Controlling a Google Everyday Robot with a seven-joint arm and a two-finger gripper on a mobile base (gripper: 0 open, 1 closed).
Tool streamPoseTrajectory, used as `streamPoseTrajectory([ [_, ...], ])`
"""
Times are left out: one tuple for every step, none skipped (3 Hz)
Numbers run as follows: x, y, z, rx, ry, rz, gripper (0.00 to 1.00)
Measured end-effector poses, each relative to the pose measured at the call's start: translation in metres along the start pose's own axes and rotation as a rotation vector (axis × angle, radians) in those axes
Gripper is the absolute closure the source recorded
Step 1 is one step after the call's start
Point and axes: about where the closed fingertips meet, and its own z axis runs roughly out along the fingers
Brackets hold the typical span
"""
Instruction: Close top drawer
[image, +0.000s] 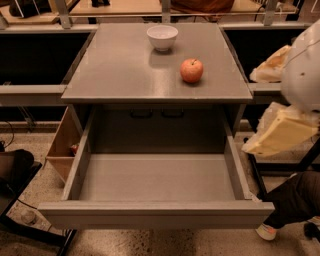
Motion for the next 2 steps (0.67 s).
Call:
streamPoseTrajectory([
  [0.005, 0.018, 0.014, -0.026, 0.01, 0.011, 0.41],
  [0.006, 0.059, 0.036, -0.053, 0.014, 0.032, 0.55],
])
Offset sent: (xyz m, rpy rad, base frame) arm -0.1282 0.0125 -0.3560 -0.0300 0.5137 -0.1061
